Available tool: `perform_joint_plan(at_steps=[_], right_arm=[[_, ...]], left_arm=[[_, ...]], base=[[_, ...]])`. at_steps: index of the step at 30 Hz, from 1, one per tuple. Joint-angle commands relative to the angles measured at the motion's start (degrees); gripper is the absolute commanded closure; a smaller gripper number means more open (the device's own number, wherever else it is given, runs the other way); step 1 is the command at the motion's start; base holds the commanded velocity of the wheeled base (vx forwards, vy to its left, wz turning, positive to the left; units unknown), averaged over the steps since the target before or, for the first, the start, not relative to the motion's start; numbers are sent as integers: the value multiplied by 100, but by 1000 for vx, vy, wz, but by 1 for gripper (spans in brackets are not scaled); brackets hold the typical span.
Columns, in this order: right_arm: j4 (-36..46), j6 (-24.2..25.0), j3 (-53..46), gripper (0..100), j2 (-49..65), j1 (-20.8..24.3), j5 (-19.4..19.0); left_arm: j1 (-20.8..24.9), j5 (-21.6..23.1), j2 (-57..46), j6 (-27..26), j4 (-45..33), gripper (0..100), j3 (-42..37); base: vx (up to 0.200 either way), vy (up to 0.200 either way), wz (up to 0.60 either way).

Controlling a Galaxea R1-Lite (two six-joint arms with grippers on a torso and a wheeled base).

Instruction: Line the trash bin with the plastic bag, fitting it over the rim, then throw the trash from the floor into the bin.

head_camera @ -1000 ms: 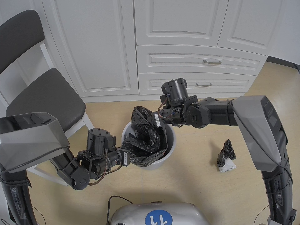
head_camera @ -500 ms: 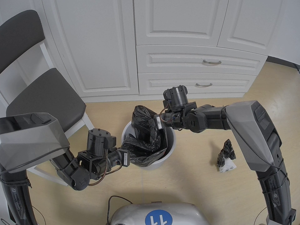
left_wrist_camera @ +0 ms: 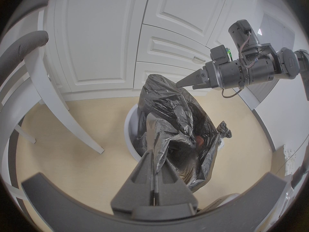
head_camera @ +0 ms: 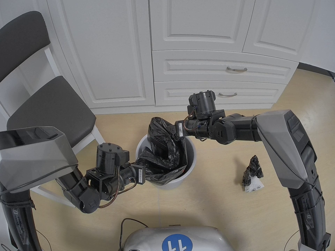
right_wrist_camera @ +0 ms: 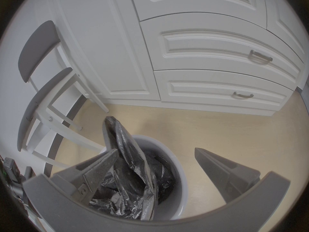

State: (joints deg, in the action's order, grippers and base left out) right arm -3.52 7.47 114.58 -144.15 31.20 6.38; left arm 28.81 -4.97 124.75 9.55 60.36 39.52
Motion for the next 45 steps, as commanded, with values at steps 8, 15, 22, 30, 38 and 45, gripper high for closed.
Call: perform_joint_plan(at_steps=[8, 15, 22, 30, 38, 45], right_arm=[[-43, -9, 1, 0, -298, -52, -5], [-210, 9, 1, 100, -359, -79, -5], [-193, 9, 1, 100, -183, -70, -5], [-105, 360, -770, 100, 696, -210, 637], [-553, 641, -3187, 100, 1882, -325, 804], [-2364, 624, -5376, 100, 2286, -166, 1059]], left_arm=[[2, -4, 6, 3, 11, 100, -23], [-7, -4, 23, 3, 11, 100, -23], [-42, 93, 23, 21, 82, 100, -6], [-490, 163, -100, 30, 345, 100, -305], [-877, 181, -73, 21, 416, 100, -305], [-789, 163, 349, 74, 829, 100, -94]], base=[[0, 0, 0], [0, 0, 0], [0, 0, 0], [0, 0, 0], [0, 0, 0], [0, 0, 0]])
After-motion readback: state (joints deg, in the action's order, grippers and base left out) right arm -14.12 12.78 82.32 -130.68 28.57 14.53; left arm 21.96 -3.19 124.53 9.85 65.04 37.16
